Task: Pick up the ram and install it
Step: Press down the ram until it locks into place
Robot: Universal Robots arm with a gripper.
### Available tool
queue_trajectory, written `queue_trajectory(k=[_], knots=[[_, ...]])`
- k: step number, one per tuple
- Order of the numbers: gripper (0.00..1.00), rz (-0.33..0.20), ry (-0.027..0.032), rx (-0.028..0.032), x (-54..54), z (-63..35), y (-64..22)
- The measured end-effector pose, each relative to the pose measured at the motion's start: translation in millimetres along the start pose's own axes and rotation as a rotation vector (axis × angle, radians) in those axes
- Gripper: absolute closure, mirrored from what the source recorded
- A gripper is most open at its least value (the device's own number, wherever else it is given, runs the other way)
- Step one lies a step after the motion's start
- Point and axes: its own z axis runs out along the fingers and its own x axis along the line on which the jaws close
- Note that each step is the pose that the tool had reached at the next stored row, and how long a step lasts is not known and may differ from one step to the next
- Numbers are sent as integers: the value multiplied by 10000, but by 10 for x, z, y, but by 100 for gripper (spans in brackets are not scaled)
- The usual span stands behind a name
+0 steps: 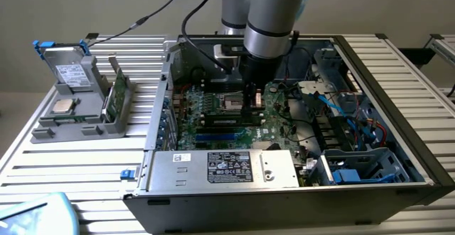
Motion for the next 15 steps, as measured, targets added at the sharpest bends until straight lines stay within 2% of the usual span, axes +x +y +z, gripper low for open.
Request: queue_trajectory(k=[3, 15], knots=[[89, -1, -2, -3, 4, -4, -53], [89, -1, -3, -3, 4, 58, -60]])
